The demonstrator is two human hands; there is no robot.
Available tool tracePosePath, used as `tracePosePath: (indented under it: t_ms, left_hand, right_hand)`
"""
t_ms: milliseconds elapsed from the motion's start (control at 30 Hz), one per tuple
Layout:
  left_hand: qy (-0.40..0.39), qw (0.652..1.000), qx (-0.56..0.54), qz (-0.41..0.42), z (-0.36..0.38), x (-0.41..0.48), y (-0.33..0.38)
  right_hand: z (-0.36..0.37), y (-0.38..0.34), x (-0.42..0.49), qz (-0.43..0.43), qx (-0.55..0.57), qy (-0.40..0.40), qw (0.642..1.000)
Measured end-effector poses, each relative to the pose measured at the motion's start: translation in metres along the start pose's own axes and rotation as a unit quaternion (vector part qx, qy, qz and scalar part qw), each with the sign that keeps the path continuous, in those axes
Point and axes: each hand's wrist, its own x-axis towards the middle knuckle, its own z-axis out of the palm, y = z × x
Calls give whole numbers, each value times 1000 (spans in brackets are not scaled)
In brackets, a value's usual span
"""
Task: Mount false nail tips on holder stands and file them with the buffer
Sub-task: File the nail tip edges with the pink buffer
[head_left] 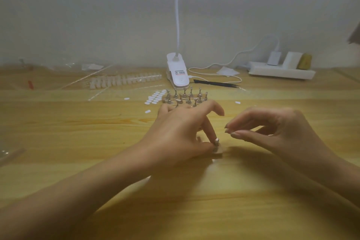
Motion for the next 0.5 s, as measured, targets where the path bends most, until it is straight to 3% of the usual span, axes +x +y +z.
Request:
tracePosePath:
  t_ms: [500]
  left_hand:
    - [70, 996, 52, -19, 8, -1, 5]
  right_hand:
    - [20, -1, 0, -3, 3, 7, 1000]
